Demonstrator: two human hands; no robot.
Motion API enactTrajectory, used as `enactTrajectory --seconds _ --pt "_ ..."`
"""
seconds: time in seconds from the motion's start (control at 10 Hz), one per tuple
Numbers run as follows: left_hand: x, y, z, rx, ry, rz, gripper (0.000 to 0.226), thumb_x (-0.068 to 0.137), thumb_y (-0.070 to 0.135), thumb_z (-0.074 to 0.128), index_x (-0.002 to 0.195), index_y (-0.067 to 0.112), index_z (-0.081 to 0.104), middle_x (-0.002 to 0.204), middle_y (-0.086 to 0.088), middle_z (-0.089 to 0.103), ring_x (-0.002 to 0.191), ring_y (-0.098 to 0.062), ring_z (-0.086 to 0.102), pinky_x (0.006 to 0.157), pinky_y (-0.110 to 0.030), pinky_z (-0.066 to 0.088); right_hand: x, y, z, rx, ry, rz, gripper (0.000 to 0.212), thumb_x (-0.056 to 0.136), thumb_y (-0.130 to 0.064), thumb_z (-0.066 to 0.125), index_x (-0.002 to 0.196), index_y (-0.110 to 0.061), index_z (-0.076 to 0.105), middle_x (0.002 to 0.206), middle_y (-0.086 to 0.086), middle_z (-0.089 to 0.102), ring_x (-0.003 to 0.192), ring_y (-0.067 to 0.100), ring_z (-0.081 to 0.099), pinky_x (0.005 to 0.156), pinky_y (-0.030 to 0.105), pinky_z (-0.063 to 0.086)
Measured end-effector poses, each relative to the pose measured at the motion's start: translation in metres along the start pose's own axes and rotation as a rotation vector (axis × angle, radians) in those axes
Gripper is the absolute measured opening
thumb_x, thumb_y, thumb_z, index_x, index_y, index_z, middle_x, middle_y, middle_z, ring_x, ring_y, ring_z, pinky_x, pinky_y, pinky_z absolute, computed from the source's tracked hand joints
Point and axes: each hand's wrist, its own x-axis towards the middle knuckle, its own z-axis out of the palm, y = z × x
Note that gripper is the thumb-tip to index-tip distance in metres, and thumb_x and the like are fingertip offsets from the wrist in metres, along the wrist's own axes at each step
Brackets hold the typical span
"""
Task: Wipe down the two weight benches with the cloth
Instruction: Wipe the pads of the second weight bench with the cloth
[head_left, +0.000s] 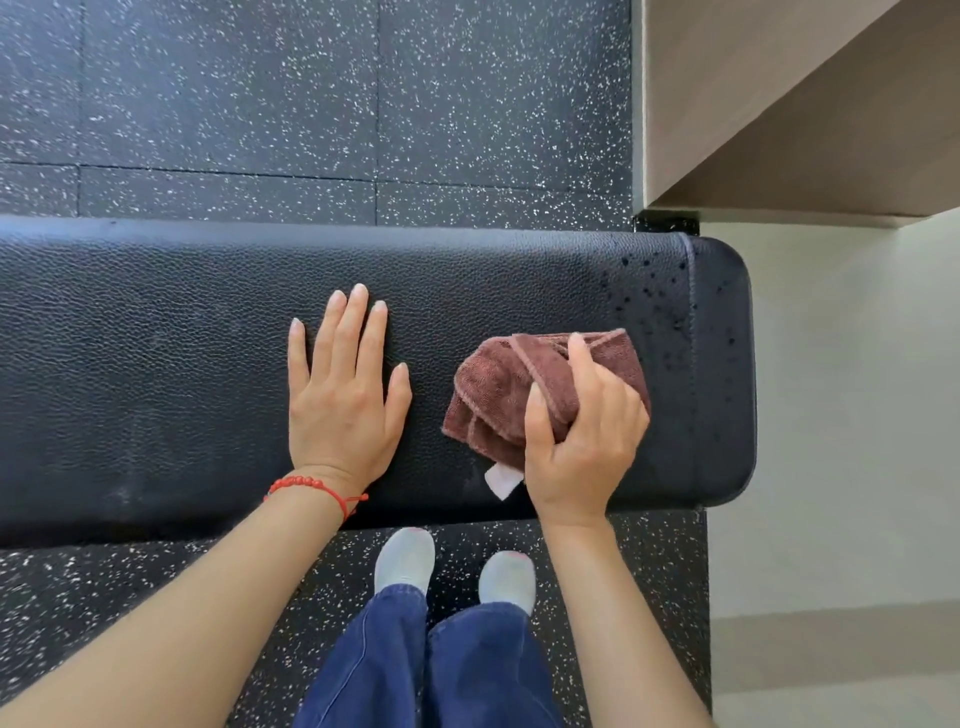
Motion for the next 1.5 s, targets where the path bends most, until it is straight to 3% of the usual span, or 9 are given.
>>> enactTrajectory --seconds 0.1,0.2,0.3,0.4,0.7,0.9,1.2,1.5 --pt "0.000 0.000 0.000 0.000 0.000 0.000 0.051 0.094 0.030 0.032 0.135 0.001 0.043 0.144 -0.017 0.039 0.135 -0.032 0.032 0.112 -0.051 0.015 0.017 0.008 0.010 -0.050 0.027 -0.071 0.036 0.096 -0.036 0.044 0.126 -0.018 0.048 0.092 0.007 0.064 0.084 0.020 0.053 0.082 0.033 0.039" --pt "0.000 -0.001 0.001 0.011 0.002 0.001 0.051 0.094 0.030 0.031 0.135 0.001 0.042 0.144 -0.017 0.038 0.135 -0.032 0.032 0.112 -0.051 0.015 0.040 0.022 0.018 -0.038 0.021 -0.128 0.035 0.095 -0.035 0.045 0.122 -0.015 0.053 0.092 0.009 0.064 0.085 0.022 0.054 0.082 0.035 0.040" --pt "0.000 0.002 0.000 0.008 0.003 -0.003 0.052 0.094 0.030 0.031 0.135 0.000 0.043 0.144 -0.017 0.038 0.135 -0.032 0.032 0.112 -0.052 0.016 0.074 0.034 0.027 -0.037 0.013 -0.110 0.034 0.092 -0.033 0.051 0.106 -0.006 0.066 0.091 0.011 0.064 0.083 0.028 0.058 0.082 0.037 0.040" --pt "0.000 0.003 0.000 0.016 0.008 -0.007 0.052 0.093 0.030 0.032 0.135 0.000 0.043 0.144 -0.018 0.038 0.135 -0.032 0.032 0.112 -0.052 0.016 0.081 0.041 0.026 0.015 -0.007 -0.111 0.033 0.091 -0.032 0.053 0.100 -0.004 0.067 0.090 0.011 0.064 0.086 0.024 0.055 0.084 0.036 0.039" --pt "-0.002 0.021 -0.004 0.000 0.010 -0.078 0.050 0.093 0.025 0.036 0.130 -0.005 0.046 0.141 -0.023 0.040 0.132 -0.038 0.035 0.108 -0.057 0.021 0.008 0.067 -0.032 0.124 -0.047 -0.062 0.026 0.095 -0.035 0.049 0.104 -0.012 0.055 0.093 0.013 0.064 0.091 0.021 0.054 0.094 0.025 0.033" --pt "-0.014 0.105 0.004 -0.144 0.011 0.036 0.048 0.092 0.024 0.038 0.133 0.002 0.046 0.142 -0.017 0.041 0.134 -0.030 0.033 0.109 -0.052 0.019 -0.026 0.084 -0.057 0.057 -0.080 -0.074 0.025 0.095 -0.036 0.050 0.105 -0.013 0.053 0.092 0.015 0.065 0.089 0.024 0.056 0.090 0.030 0.036" --pt "-0.020 0.119 0.021 -0.035 -0.042 0.003 0.051 0.090 0.022 0.036 0.137 0.004 0.043 0.146 -0.013 0.036 0.137 -0.027 0.030 0.112 -0.051 0.018 0.031 0.104 -0.034 0.035 -0.037 -0.169 0.026 0.094 -0.038 0.049 0.103 -0.014 0.054 0.089 0.011 0.065 0.087 0.021 0.054 0.083 0.039 0.041" --pt "-0.020 0.120 0.025 -0.002 -0.013 -0.003 0.051 0.090 0.023 0.035 0.137 0.005 0.042 0.146 -0.013 0.037 0.137 -0.026 0.028 0.113 -0.050 0.016 0.136 0.111 0.005 -0.002 -0.023 -0.062 0.032 0.088 -0.035 0.055 0.097 -0.006 0.067 0.087 0.010 0.064 0.081 0.029 0.058 0.080 0.038 0.041"
